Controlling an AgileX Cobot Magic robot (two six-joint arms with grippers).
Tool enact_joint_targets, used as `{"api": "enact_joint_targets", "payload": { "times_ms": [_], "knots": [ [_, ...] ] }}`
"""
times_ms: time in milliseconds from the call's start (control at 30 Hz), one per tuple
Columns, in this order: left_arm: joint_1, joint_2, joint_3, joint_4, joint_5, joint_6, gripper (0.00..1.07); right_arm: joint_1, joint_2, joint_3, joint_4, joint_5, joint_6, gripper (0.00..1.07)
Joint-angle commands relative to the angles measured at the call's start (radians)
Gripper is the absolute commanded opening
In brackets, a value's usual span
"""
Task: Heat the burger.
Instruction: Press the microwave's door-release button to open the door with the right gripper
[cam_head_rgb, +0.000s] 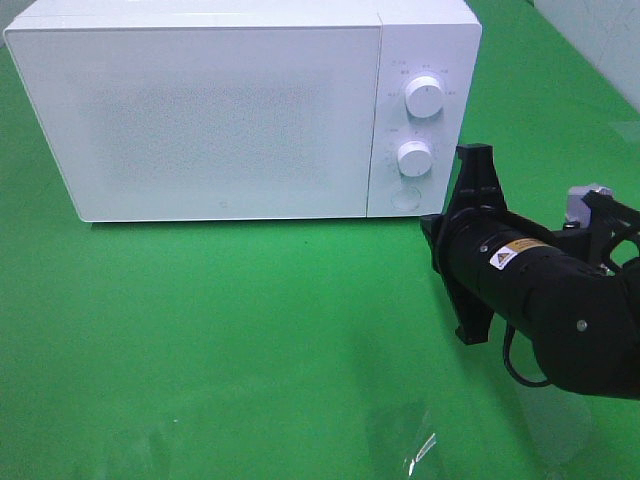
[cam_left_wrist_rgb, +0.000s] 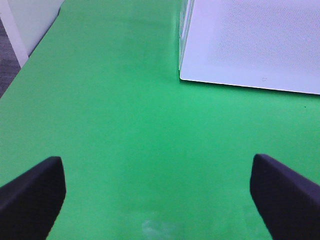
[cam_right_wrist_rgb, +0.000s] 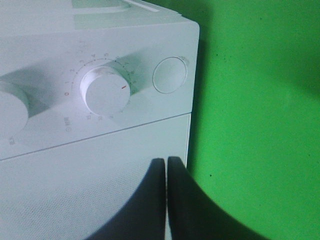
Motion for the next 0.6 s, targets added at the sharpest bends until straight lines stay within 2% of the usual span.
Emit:
{"api": "enact_joint_targets", "payload": {
  "times_ms": [33, 167, 600],
  "knots": [
    [0.001, -0.005, -0.001, -0.002, 0.004, 0.002, 0.92, -0.024, 0.012, -0.026, -0.038, 0.021, -0.002, 0.00],
    [0.001, -0.005, -0.001, -0.002, 0.004, 0.002, 0.92, -0.072, 0.077, -0.089, -0.115, 0.031, 0.051, 0.00],
    [0.001, -0.005, -0.001, -0.002, 0.004, 0.002, 0.92, -0.162, 0.191, -0.212, -0.195, 0.092, 0.103, 0.00]
  ]
}}
